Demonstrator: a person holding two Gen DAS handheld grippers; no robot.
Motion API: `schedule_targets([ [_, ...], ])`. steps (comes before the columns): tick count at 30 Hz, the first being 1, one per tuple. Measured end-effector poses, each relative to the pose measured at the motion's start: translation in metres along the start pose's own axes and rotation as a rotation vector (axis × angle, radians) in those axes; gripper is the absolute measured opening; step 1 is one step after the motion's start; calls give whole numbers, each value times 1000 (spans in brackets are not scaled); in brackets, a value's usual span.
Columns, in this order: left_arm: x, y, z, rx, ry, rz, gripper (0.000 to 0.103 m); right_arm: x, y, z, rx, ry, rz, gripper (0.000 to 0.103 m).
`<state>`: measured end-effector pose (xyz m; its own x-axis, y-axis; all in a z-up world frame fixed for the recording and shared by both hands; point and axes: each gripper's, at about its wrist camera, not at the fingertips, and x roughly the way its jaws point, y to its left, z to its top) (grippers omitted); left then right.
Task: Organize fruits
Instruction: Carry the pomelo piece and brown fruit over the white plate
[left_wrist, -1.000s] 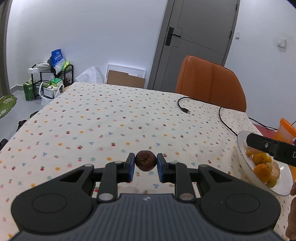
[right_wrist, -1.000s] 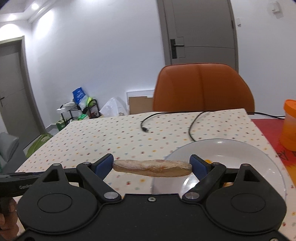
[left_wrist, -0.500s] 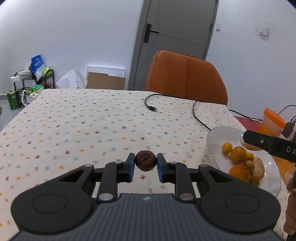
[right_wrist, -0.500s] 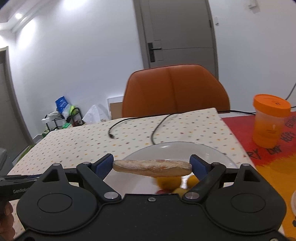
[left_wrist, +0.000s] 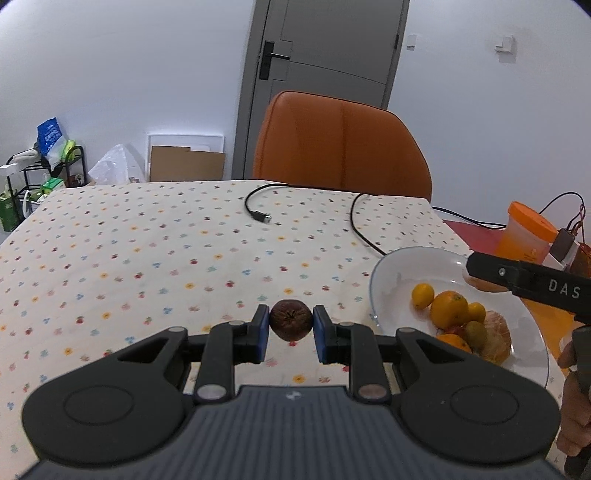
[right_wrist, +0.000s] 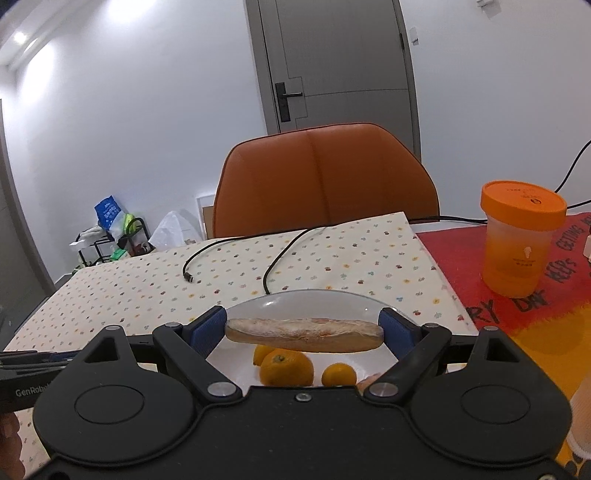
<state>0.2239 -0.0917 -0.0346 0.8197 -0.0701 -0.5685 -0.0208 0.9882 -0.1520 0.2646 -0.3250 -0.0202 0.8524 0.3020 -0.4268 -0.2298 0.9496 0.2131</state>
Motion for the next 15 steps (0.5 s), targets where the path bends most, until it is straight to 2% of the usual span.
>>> schedule_targets([
  [6, 7, -13, 5, 14, 0, -19, 24, 4, -10, 6, 30, 0, -7, 91],
  [15, 11, -41, 2, 53, 8, -60, 24, -21, -34, -5, 109, 25, -29, 94],
])
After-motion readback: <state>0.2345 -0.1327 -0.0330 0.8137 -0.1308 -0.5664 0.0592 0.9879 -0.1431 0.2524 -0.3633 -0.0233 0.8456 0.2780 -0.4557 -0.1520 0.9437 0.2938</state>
